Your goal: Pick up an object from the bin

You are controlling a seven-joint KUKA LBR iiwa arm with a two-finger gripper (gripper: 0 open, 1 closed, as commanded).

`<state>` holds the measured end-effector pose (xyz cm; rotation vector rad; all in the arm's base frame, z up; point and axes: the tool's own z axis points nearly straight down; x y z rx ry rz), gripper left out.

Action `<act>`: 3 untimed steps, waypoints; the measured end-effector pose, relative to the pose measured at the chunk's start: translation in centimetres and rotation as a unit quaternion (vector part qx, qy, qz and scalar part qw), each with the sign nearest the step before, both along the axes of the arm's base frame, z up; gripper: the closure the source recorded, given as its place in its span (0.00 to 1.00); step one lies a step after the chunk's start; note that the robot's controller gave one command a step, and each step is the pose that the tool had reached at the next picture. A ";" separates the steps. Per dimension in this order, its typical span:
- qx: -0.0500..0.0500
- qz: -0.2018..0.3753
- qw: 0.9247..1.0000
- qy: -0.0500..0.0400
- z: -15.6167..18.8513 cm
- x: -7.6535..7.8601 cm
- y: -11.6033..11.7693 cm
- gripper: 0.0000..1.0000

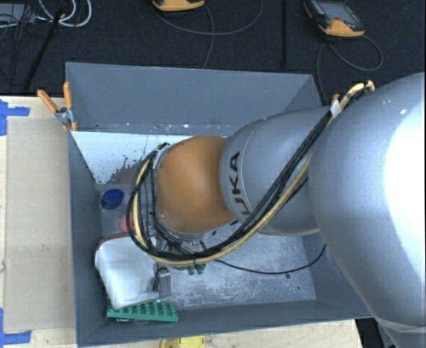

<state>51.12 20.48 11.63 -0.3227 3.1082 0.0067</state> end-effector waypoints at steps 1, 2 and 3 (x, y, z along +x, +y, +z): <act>0.000 0.012 1.000 -0.005 -4.2 -0.1 -2.1 0.00; 0.001 -0.075 0.997 0.000 -4.3 -1.2 -6.1 0.00; 0.006 -0.079 0.997 -0.022 -3.6 0.0 -6.1 1.00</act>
Offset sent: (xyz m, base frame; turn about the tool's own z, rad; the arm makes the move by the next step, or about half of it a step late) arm -0.0092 -0.0204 -0.0463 -0.0305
